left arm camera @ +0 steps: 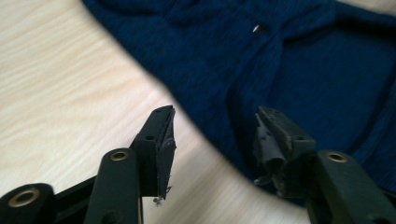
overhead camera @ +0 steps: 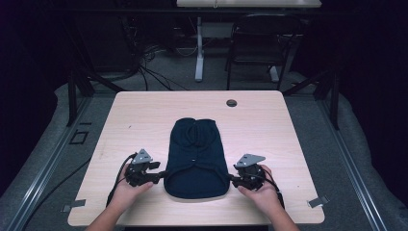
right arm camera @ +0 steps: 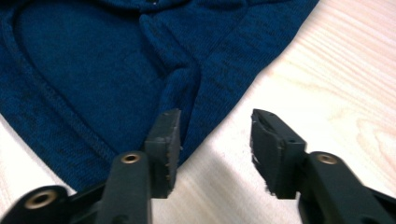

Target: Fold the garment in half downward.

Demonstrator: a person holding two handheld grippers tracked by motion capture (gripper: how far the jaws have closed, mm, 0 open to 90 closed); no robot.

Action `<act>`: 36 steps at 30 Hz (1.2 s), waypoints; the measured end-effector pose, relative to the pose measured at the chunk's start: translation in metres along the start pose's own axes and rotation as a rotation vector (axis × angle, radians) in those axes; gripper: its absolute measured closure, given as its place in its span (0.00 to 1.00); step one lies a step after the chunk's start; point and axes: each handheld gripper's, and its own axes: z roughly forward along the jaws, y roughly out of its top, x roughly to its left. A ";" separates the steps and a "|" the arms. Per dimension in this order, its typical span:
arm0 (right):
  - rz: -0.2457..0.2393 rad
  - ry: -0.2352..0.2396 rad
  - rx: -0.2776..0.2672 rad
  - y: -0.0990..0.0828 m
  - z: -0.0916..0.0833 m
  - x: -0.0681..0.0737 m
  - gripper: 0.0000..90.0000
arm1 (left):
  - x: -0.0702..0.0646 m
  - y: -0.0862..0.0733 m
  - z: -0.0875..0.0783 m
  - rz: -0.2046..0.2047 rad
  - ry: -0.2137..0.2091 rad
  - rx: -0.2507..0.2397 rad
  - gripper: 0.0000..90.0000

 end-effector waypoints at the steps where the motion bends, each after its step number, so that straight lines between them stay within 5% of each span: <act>1: -0.001 0.001 0.007 0.002 0.001 -0.001 0.63 | 0.000 0.000 0.000 0.000 0.000 0.000 0.56; 10: -0.055 -0.003 0.058 0.027 0.019 -0.012 0.75 | 0.004 0.028 0.024 0.021 0.014 0.042 0.69; 18: -0.113 -0.006 0.071 0.051 0.042 -0.013 0.83 | 0.005 0.051 0.050 0.024 0.024 0.027 0.61; 23: -0.095 -0.001 0.080 0.060 0.054 -0.017 0.88 | 0.008 0.054 0.058 0.030 0.043 0.041 0.59; 31: -0.090 -0.016 0.103 0.060 0.068 -0.019 0.95 | 0.006 0.054 0.068 0.085 0.084 0.072 0.81; 36: -0.114 0.000 0.127 0.058 0.076 -0.016 0.97 | 0.005 0.052 0.073 0.124 0.084 0.105 0.85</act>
